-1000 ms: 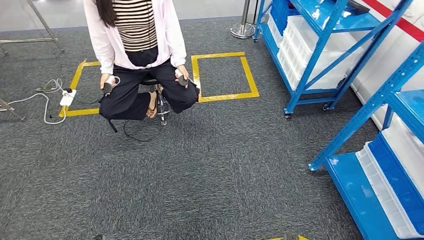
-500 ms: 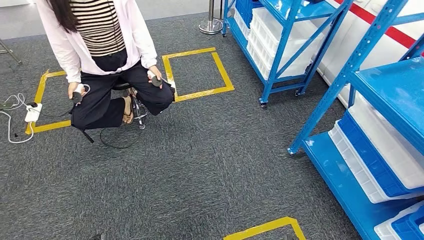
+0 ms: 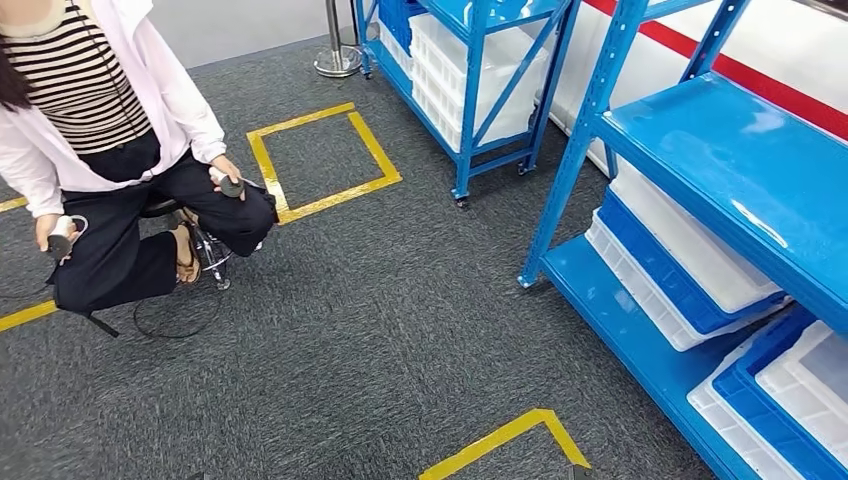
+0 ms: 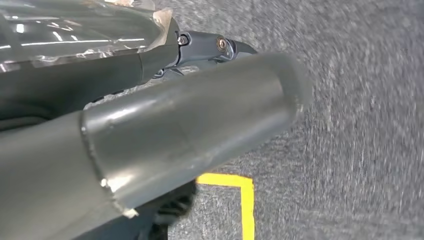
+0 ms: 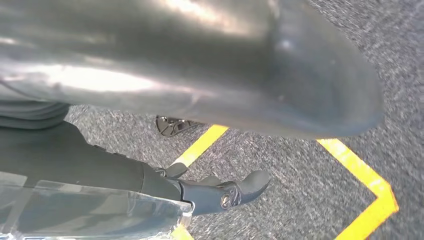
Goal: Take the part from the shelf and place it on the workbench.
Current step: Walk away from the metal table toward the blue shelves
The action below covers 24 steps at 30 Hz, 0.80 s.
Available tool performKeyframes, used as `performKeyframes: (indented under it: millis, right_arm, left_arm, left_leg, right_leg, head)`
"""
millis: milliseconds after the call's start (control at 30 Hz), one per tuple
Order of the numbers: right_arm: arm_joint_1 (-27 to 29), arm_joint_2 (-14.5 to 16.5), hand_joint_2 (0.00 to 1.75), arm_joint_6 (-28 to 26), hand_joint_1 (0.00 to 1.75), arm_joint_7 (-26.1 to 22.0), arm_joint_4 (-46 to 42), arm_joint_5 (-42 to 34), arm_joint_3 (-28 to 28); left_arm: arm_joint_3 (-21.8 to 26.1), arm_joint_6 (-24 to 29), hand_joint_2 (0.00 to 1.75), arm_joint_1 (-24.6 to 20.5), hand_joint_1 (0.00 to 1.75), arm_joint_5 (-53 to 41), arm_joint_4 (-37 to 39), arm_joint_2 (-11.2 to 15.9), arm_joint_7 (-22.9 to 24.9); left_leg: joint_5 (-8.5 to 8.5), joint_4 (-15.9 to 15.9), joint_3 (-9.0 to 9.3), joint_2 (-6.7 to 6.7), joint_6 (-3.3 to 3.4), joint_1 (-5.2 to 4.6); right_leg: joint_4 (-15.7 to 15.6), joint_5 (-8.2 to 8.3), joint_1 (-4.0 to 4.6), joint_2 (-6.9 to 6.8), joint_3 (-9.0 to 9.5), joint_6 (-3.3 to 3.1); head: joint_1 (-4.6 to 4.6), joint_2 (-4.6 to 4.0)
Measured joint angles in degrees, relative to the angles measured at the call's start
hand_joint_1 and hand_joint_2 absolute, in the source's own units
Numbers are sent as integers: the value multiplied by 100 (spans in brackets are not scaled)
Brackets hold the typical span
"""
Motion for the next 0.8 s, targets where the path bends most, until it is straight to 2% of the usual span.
performKeyframes:
  millis: [33,67,133,167,200,233,267,333,367,400,433,467,500,533,567,600,633,667,700,733,800]
  right_arm:
    - [0,0,0,1,0,-1,0,-2,-6]
    - [2,1,0,1,0,-1,0,-3,-12]
    - [14,-2,0,2,0,-3,0,-4,-22]
    - [21,-6,0,3,0,-4,0,-4,-26]
    - [21,-10,0,4,0,-6,0,-4,-28]
    - [14,-15,0,9,0,-8,0,-1,-31]
    - [4,-18,0,15,0,-9,0,3,-32]
    - [-8,-19,0,31,0,-10,0,9,-32]
    - [-3,-20,0,38,0,-9,0,12,-32]
    - [5,-23,0,44,0,-9,0,15,-32]
    - [11,-30,0,49,0,-9,0,19,-32]
    - [11,-36,0,53,0,-9,0,22,-32]
    - [1,-34,0,57,0,-9,0,23,-32]
    - [-11,-32,0,60,0,-10,0,23,-32]
    - [-21,-28,0,62,0,-10,0,24,-32]
    - [-26,-25,0,63,0,-11,0,24,-32]
    - [-26,-29,0,64,0,-12,0,24,-32]
    - [-21,-29,0,64,0,-12,0,23,-32]
    - [-20,-28,0,66,0,-12,0,24,-32]
    - [-24,-28,0,69,0,-12,0,27,-32]
    - [-39,-22,0,77,0,-10,0,37,-32]
  left_arm:
    - [-1,-1,0,-5,0,-4,0,2,-1]
    - [-2,-2,0,-12,0,-8,0,4,-1]
    - [-4,-3,0,-30,0,-11,0,-3,-3]
    - [-4,-2,0,-39,0,-11,0,-9,-3]
    - [-4,-2,0,-46,0,-11,0,-14,-4]
    - [-4,-1,0,-48,0,-10,0,-19,-4]
    - [-3,0,0,-44,0,-10,0,-20,-4]
    - [-2,2,0,-30,0,-6,0,-20,-3]
    - [-2,2,0,-25,0,-4,0,-21,-3]
    - [-2,2,0,-25,0,-3,0,-23,-4]
    - [-2,3,0,-25,0,-3,0,-27,-4]
    - [-2,2,0,-26,0,-3,0,-31,-4]
    - [-2,2,0,-26,0,-3,0,-29,-3]
    - [-1,3,0,-24,0,-3,0,-28,-3]
    - [-1,3,0,-25,0,-3,0,-23,-3]
    - [-1,3,0,-29,0,-3,0,-20,-3]
    - [-2,3,0,-39,0,-3,0,-22,-4]
    - [-2,3,0,-53,0,-3,0,-22,-4]
    - [-2,3,0,-63,0,-2,0,-22,-5]
    - [-2,4,0,-65,0,-1,0,-21,-6]
    - [-1,9,0,-48,0,7,1,-15,-7]
  left_leg:
    - [98,-265,121,-71,14,-13]
    - [124,-386,174,-107,23,-30]
    - [151,-422,179,-4,56,-60]
    - [184,-468,191,53,93,-62]
    - [220,-521,205,117,137,-58]
    - [252,-571,216,191,172,-50]
    - [267,-595,218,268,192,-51]
    - [268,-599,206,431,201,-54]
    - [266,-598,202,510,197,-53]
    - [261,-596,202,584,189,-50]
    - [252,-592,207,653,174,-45]
    - [237,-581,220,716,149,-44]
    - [213,-567,235,776,112,-56]
    - [185,-553,256,833,68,-73]
    - [159,-541,280,889,26,-92]
    - [140,-539,303,950,-11,-100]
    - [124,-540,329,1017,-45,-91]
    - [96,-525,343,1015,-81,-66]
    - [18,-450,326,914,-112,-39]
    - [-129,-253,251,743,-138,-19]
    - [-536,470,-79,369,-155,-3]
  right_leg:
    - [6,6,7,56,-11,14]
    - [6,16,10,100,-28,35]
    - [-17,46,15,175,-77,100]
    - [4,38,17,118,-109,127]
    - [97,-24,23,-5,-176,142]
    - [307,-150,29,-160,-293,144]
    - [648,-332,17,-326,-459,136]
    - [1430,-671,-7,-441,-840,161]
    - [1650,-737,-27,-457,-936,204]
    - [1618,-703,-49,-478,-897,264]
    - [1330,-587,-74,-525,-725,331]
    - [880,-435,-100,-648,-463,393]
    - [458,-293,-109,-821,-224,422]
    - [156,-190,-108,-951,-52,407]
    - [11,-139,-98,-1037,28,364]
    - [-2,-121,-77,-1028,22,303]
    - [-3,-111,-71,-942,23,244]
    - [-6,-104,-88,-866,22,197]
    - [-11,-90,-105,-792,26,148]
    - [-19,-76,-124,-715,36,99]
    - [-22,-55,-121,-561,26,31]
  head:
    - [0,0]
    - [2,0]
    - [3,0]
    - [7,0]
    - [13,0]
    - [24,0]
    - [33,0]
    - [42,0]
    - [43,0]
    - [44,0]
    - [45,0]
    - [46,0]
    - [59,0]
    - [63,0]
    - [61,0]
    - [59,0]
    - [46,0]
    - [39,0]
    - [33,0]
    - [22,0]
    - [-2,0]
